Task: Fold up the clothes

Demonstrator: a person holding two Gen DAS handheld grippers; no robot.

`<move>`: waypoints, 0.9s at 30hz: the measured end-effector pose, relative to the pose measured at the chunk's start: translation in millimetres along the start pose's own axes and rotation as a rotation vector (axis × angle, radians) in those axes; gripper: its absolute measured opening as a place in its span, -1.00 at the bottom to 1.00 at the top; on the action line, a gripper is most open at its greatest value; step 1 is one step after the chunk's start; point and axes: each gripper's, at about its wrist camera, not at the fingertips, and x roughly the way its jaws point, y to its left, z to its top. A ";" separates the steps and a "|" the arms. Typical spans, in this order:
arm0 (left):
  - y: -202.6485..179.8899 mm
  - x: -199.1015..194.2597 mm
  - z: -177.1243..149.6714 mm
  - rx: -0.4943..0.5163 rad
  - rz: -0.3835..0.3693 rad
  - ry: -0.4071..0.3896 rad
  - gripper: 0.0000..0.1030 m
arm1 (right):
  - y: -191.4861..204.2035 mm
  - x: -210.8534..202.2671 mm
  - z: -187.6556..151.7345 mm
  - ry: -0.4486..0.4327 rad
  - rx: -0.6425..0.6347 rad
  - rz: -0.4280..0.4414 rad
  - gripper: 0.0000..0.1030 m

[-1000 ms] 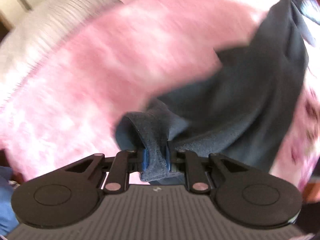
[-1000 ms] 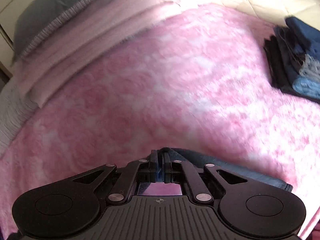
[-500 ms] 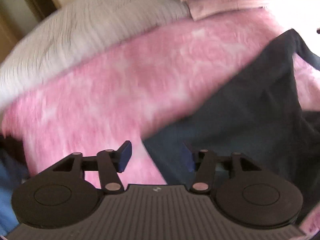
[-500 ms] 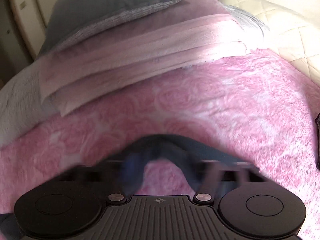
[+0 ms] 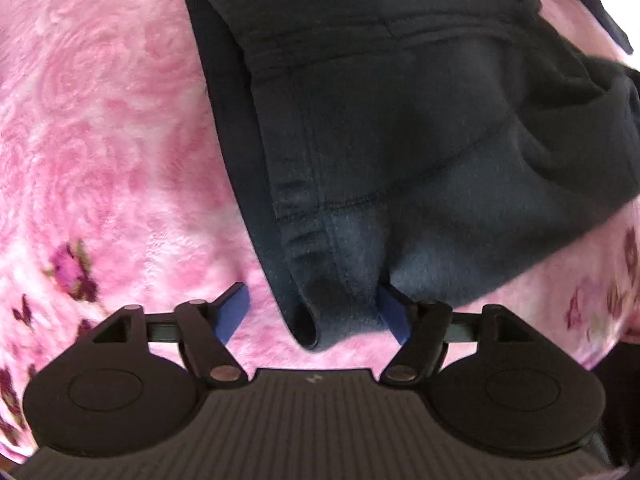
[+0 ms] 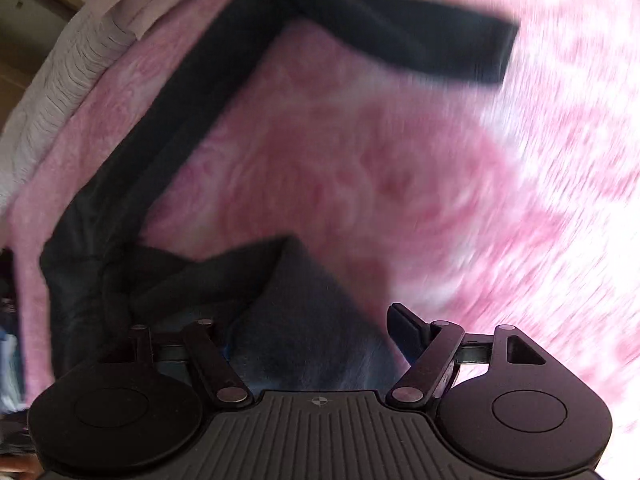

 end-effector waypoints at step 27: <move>8.9 -107.9 -17.8 0.155 0.002 -0.182 -0.78 | 70.6 -149.8 -115.6 -0.382 0.115 -0.201 0.11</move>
